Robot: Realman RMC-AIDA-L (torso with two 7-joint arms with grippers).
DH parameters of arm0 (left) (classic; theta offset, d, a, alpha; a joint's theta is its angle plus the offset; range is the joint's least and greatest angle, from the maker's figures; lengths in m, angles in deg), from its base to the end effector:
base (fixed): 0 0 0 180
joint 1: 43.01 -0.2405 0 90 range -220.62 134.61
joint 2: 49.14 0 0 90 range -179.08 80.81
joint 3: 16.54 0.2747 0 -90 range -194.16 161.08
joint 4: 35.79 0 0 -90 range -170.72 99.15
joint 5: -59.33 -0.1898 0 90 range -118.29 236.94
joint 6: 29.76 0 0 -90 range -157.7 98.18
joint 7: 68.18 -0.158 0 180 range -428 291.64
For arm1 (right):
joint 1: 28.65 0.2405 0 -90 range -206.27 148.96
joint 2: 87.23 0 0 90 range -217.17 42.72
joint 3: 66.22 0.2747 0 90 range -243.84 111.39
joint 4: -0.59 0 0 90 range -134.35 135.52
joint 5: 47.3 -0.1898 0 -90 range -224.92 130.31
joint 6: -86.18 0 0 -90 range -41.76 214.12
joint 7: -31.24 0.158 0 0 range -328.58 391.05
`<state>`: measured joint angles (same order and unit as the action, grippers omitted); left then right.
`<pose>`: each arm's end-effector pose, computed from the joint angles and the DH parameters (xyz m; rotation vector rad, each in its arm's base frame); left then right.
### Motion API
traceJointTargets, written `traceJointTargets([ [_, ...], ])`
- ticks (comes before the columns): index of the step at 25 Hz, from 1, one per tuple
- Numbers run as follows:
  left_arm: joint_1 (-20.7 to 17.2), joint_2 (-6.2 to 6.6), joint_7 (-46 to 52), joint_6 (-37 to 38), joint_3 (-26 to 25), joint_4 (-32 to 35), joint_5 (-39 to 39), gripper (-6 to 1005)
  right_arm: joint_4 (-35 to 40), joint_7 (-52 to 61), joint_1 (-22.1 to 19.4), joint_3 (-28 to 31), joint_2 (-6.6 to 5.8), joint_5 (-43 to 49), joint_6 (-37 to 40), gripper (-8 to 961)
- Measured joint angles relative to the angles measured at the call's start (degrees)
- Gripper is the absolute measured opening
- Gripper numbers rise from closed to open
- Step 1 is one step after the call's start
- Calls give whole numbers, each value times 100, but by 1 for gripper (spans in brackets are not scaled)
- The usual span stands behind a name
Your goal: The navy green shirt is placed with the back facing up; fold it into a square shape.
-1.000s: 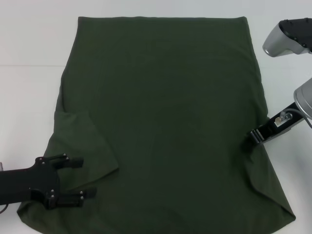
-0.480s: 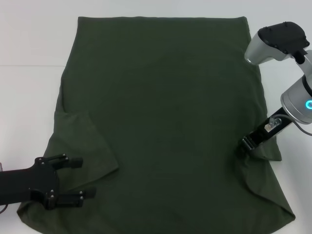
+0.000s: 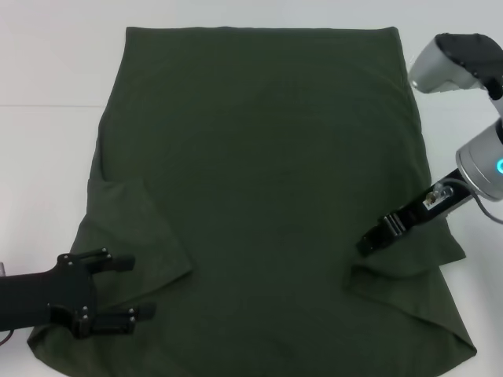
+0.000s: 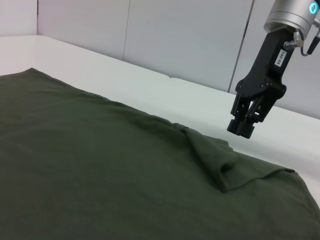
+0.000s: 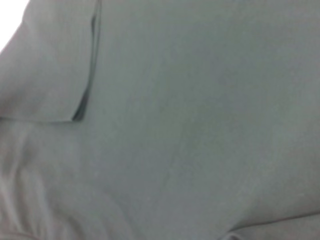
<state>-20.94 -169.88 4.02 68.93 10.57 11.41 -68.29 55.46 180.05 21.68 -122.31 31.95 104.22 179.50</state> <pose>-0.3105 0.2727 0.0018 -2.7072 -0.5940 -0.5380 0.1909 0.3843 -0.0208 -2.5523 1.3856 -0.3556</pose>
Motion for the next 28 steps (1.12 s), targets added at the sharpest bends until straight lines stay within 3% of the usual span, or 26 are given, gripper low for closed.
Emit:
traceJointTargets([
  [6, -4, -1, 2, 1, -13, -14, 29, 888, -552, -444, -322, 903, -173, -896, 2, 392],
  [11, -6, -1, 13, 3, -63, -19, 47, 888, -1029, -1046, -1156, 1706, -414, -2377, 181, 523],
  [16, 19, -6, 25, 40, -180, -23, 53, 888, -2179, -2126, -2139, 2491, -656, -3924, 477, 634],
  [20, 30, -14, 24, 45, -244, -31, 53, 888, -2680, -2699, -2727, 2885, -689, -4424, 553, 635],
  [26, 69, -56, -2, 40, -268, -42, 53, 887, -3055, -2789, -3169, 3173, -648, -4462, 389, 816],
  [28, 82, -67, 8, 42, -272, -39, 65, 887, -3220, -2715, -3237, 3208, -637, -4451, 192, 950],
])
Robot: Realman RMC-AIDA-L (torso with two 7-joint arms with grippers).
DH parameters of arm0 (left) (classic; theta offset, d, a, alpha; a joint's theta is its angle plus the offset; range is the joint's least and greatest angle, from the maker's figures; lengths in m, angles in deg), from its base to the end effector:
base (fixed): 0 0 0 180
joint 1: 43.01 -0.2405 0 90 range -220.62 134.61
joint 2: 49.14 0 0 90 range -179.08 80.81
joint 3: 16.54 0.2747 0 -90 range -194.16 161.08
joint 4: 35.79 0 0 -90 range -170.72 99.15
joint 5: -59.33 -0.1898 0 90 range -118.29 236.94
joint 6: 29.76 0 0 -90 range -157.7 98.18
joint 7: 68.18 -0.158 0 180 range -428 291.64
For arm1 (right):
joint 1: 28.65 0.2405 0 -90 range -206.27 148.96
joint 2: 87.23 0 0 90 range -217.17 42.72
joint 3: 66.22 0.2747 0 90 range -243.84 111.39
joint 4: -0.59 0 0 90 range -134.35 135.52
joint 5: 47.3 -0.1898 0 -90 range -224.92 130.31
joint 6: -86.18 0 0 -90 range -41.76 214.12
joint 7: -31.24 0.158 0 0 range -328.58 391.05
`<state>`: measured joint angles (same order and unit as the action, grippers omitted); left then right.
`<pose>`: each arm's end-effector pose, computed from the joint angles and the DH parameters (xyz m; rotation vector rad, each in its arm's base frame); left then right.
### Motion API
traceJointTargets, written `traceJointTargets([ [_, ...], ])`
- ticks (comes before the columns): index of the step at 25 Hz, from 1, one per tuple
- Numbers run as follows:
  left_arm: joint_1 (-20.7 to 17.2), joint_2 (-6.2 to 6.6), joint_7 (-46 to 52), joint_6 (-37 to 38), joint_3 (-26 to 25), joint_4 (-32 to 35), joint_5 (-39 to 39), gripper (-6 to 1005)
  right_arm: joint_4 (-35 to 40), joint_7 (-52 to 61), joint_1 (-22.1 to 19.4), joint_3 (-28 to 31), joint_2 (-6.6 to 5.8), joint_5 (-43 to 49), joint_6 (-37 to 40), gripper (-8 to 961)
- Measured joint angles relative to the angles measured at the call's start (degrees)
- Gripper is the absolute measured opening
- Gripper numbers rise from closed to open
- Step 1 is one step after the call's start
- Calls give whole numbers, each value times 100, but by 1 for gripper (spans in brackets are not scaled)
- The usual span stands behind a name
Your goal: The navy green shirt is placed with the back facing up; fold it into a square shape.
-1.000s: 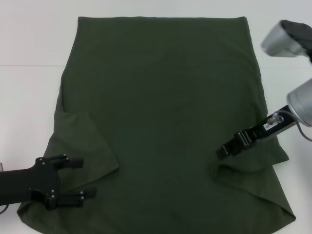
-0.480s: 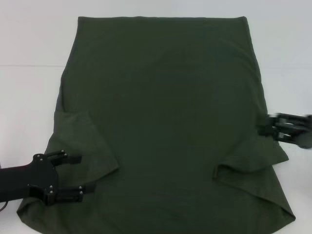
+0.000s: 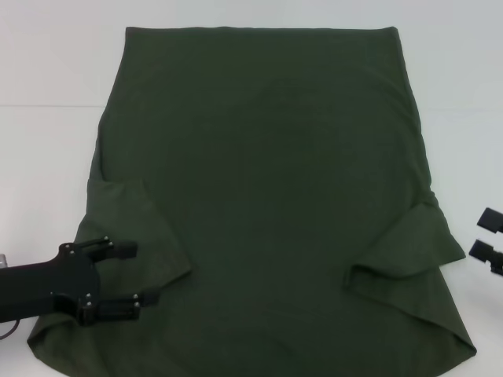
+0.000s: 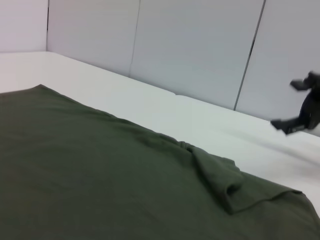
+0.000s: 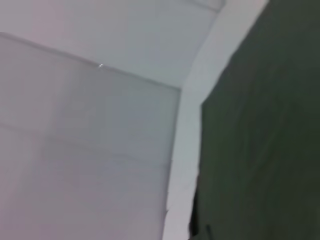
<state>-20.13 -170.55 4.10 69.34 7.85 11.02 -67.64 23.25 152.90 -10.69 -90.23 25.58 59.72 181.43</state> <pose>-0.3051 0.2771 0.0025 -2.6675 -0.6021 -0.6006 0.3387 0.2650 0.0291 -1.8741 1.9778 1.2974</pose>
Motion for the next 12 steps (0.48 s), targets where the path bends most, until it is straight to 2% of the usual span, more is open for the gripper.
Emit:
traceJointTargets([
  [5, -8, -21, -9, 3, -5, -27, 134, 887, -221, 118, -149, 9, 3, 5, -536, 948],
  [12, -33, -23, -19, 3, -5, -31, 228, 887, -214, 625, -178, -30, -69, 31, -996, 945],
])
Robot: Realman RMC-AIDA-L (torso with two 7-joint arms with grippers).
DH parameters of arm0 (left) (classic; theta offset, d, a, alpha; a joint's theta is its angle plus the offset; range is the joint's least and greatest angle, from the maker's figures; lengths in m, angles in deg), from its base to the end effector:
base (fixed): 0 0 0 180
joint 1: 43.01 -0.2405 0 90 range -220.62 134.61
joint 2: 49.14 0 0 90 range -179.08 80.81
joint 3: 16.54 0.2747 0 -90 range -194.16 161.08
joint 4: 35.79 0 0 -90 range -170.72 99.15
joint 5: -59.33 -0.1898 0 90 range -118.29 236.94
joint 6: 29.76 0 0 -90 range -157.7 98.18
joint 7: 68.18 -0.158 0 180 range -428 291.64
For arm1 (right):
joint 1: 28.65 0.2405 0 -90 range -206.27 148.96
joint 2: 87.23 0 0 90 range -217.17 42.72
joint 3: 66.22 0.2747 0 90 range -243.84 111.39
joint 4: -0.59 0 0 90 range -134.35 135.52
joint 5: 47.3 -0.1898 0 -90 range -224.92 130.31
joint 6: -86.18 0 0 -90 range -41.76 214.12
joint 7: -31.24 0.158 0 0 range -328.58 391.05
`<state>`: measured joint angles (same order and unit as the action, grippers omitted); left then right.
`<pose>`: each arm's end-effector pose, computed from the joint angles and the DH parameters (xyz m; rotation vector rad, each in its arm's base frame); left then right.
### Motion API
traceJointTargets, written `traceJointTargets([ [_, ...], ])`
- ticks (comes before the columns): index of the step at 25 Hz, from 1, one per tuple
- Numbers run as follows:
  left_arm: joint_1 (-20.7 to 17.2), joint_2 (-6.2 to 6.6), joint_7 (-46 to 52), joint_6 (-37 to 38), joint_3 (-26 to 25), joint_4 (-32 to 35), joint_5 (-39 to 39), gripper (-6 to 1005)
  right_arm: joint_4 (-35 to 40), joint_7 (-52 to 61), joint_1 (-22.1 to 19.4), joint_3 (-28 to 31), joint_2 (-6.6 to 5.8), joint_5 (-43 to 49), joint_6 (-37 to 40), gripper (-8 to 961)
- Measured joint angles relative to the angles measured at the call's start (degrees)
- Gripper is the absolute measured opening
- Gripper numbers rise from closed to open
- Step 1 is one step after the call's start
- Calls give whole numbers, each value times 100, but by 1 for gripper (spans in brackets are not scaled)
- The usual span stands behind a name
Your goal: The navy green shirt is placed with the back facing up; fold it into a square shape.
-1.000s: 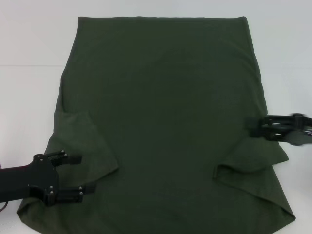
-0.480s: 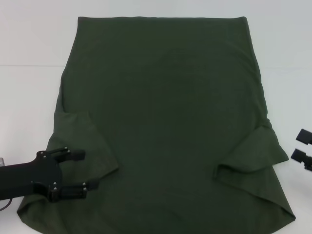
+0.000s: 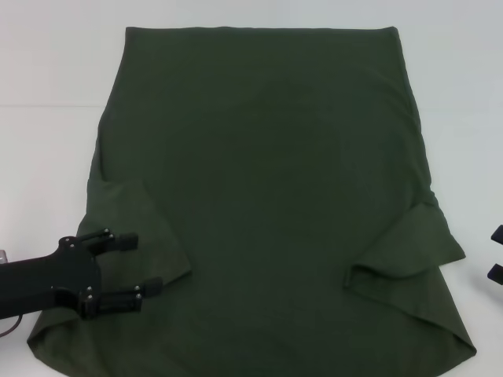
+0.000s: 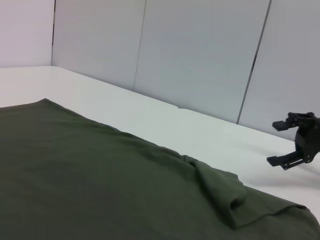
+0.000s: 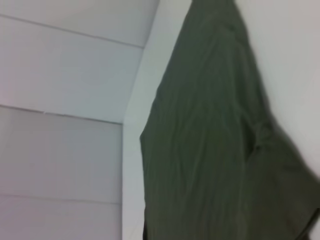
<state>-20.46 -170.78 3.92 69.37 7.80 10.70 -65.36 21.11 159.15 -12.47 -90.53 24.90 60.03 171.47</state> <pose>-0.3019 0.2779 0.0034 -2.6393 -0.5951 -0.6494 0.3732 0.2626 0.0249 -1.5790 2.1398 1.1987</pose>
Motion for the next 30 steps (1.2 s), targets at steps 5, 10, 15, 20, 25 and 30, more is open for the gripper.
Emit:
traceJointTargets([
  [5, -3, 0, -7, 1, 0, 0, 21, 887, 11, 462, 210, -4, -47, 414, -320, 946],
  [10, -5, -2, -10, -3, 1, 0, 48, 887, -4, 720, 468, -9, -70, 652, -481, 946],
  [15, -5, -21, -12, -3, 0, 2, 54, 887, 8, 842, 608, -18, -69, 732, -684, 945],
  [20, 3, -66, -12, 1, 0, 30, 60, 887, -20, 878, 728, -42, -41, 792, -872, 945],
  [25, 28, -70, -12, 1, 0, 25, 60, 887, -44, 935, 815, -208, -20, 796, -1020, 946],
  [30, 37, -79, -12, 1, 0, 21, 60, 888, -47, 957, 837, -280, 1, 797, -1101, 946],
])
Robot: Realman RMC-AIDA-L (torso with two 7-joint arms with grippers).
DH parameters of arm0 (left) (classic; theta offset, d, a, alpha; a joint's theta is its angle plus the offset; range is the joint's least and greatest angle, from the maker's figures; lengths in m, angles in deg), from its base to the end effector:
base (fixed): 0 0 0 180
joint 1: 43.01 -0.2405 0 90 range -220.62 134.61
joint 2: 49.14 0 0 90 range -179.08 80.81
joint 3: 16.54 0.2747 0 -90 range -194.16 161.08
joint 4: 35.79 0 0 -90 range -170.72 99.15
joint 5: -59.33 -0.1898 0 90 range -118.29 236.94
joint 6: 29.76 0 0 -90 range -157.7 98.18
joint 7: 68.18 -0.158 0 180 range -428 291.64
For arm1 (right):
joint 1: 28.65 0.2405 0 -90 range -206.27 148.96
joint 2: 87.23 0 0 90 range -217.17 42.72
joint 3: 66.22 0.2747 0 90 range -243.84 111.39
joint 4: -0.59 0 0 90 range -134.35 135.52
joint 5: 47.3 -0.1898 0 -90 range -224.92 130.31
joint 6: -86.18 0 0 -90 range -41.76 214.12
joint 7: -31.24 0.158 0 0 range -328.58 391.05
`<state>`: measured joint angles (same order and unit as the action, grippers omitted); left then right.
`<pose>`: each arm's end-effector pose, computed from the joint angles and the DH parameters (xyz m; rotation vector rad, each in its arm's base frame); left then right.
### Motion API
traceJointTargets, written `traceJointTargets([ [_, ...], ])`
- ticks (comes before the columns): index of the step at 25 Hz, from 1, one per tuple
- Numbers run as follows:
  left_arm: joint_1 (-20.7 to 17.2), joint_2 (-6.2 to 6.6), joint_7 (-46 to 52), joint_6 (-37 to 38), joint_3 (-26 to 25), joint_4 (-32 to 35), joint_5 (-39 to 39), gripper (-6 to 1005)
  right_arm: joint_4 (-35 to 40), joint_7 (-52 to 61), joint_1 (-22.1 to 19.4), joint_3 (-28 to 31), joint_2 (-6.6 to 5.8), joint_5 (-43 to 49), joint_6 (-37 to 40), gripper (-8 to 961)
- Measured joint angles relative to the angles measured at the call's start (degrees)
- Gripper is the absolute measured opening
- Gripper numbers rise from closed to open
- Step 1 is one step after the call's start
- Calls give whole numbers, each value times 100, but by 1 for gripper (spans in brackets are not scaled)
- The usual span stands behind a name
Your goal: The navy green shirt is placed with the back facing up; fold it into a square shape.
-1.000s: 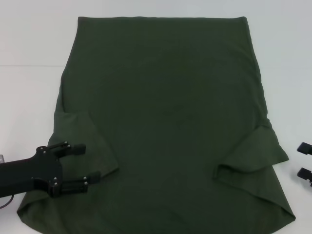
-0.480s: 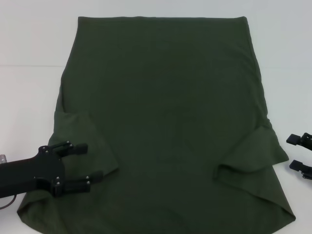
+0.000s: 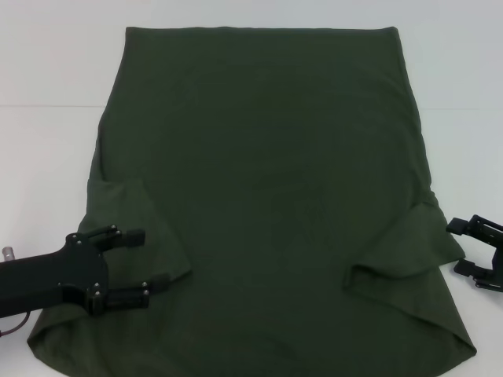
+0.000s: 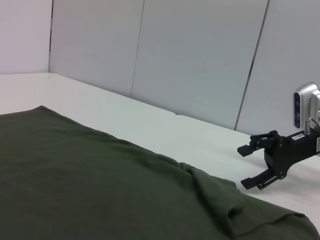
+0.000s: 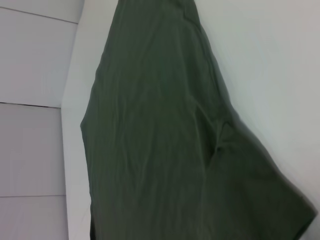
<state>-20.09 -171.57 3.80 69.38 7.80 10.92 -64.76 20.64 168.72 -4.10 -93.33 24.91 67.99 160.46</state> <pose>-0.2960 0.2798 -0.0004 -2.6370 -0.5821 -0.6748 0.3641 0.3103 0.0036 -1.5498 2.2574 0.9515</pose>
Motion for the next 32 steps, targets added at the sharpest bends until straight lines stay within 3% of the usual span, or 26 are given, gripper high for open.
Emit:
traceJointTargets([
  [13, -7, -9, 0, 7, 0, -2, -2, 888, 0, -5, 44, -167, 109, -5, -192, 945],
  [32, -34, -43, 0, 18, 0, 23, 5, 887, -2, -49, 229, -253, 149, -7, -491, 945],
])
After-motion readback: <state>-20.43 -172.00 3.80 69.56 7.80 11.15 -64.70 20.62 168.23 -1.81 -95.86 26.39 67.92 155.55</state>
